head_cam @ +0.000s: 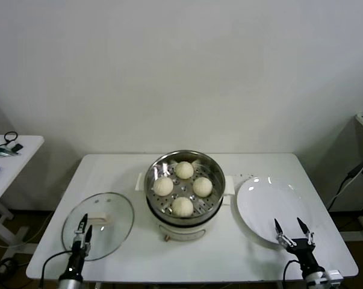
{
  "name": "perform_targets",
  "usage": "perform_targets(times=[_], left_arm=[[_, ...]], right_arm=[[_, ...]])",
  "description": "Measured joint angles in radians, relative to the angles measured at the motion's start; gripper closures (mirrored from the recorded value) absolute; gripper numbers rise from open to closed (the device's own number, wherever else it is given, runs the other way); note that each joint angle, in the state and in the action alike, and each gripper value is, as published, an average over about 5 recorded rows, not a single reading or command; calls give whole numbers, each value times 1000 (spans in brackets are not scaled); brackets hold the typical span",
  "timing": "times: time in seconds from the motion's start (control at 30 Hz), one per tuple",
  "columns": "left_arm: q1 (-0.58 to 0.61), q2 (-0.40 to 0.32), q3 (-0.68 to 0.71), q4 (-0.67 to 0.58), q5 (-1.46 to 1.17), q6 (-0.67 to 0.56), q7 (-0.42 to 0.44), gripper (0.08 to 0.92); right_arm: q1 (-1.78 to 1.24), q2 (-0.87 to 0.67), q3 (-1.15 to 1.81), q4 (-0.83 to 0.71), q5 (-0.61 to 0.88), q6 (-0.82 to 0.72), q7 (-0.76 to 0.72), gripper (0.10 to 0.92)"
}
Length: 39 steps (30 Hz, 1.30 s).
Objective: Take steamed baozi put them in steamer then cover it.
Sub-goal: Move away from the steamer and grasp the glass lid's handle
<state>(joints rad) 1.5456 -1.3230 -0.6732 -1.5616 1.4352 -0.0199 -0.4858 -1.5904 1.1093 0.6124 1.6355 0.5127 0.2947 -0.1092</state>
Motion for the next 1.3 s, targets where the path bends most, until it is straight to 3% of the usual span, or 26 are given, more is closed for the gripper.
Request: perform_targets(times=[0.57,1.3], left_arm=[[-141,-3,31,104,28,26,44,197],[-152,16,35,120,-28,32,71,810]], right_arm=[[-16,36,7,-1,-26,21,1,203],[-1,42,4,16,-51,11,13,203]])
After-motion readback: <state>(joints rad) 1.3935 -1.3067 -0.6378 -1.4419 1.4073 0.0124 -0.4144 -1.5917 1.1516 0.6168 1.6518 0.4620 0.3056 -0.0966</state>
